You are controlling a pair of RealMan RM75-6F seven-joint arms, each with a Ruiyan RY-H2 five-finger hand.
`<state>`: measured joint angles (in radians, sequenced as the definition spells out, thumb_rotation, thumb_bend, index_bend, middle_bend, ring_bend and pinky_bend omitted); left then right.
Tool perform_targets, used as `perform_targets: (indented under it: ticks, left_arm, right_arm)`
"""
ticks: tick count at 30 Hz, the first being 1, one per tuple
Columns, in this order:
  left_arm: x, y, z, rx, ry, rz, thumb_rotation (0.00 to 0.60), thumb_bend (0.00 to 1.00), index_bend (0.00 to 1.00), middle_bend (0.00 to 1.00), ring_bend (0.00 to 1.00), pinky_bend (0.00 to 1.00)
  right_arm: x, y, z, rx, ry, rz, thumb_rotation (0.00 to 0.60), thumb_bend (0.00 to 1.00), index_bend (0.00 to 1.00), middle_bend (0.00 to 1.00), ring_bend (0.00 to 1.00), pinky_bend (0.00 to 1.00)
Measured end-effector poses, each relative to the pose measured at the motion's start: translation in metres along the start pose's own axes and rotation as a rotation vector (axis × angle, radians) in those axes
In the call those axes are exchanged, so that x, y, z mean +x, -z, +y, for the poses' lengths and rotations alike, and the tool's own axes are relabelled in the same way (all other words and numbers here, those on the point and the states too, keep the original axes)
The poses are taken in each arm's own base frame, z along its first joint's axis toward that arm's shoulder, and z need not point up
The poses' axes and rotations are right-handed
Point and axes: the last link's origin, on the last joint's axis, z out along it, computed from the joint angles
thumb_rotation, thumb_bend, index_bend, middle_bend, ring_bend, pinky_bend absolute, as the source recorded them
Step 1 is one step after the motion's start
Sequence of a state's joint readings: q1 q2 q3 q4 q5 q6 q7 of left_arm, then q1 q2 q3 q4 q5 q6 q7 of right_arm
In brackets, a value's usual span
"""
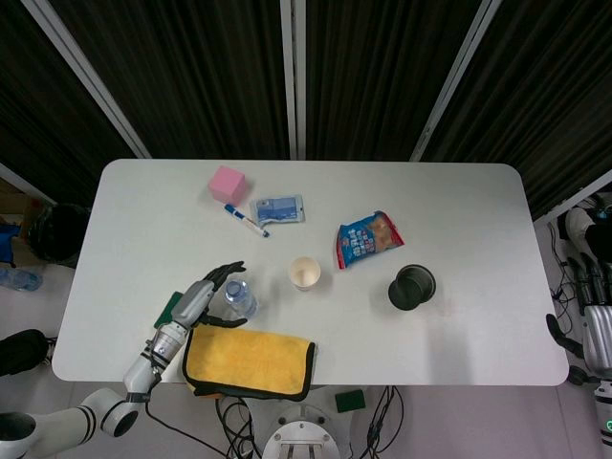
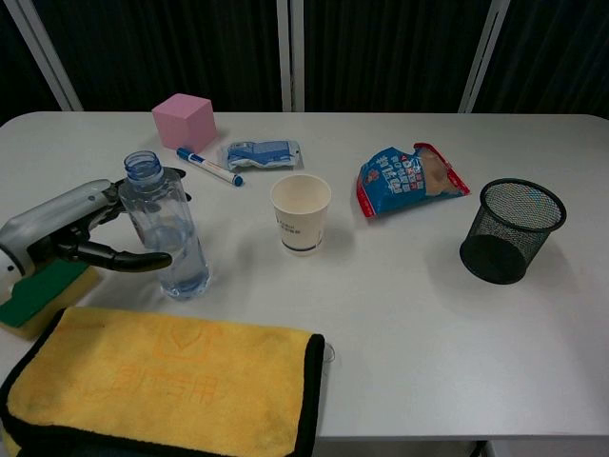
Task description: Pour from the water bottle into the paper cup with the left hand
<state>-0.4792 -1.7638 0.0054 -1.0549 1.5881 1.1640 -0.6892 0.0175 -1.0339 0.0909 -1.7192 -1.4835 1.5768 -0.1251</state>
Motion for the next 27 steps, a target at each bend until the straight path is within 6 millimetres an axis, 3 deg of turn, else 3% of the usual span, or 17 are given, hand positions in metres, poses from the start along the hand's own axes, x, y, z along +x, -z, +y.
perform_targets:
  ticks: [13,23,27]
  left_arm:
    - [-0.003,-0.004,0.002,-0.010,0.049,-0.008,0.460,0.03,0.17,0.19,0.10,0.12]
    - [-0.003,-0.010,0.005,-0.013,0.120,-0.019,0.458,0.07,0.25,0.30,0.14,0.16]
    - [-0.004,-0.012,0.007,-0.014,0.161,-0.026,0.513,0.10,0.29,0.34,0.16,0.17]
  right_arm:
    - [-0.003,-0.001,0.001,0.003,0.006,0.000,0.600,0.28,0.00,0.00,0.00,0.00]
    - [-0.004,0.001,0.005,-0.008,0.025,0.001,0.600,0.29,0.00,0.00,0.00,0.00]
    - [-0.006,0.001,0.006,-0.014,0.025,-0.003,0.600,0.29,0.00,0.00,0.00,0.00]
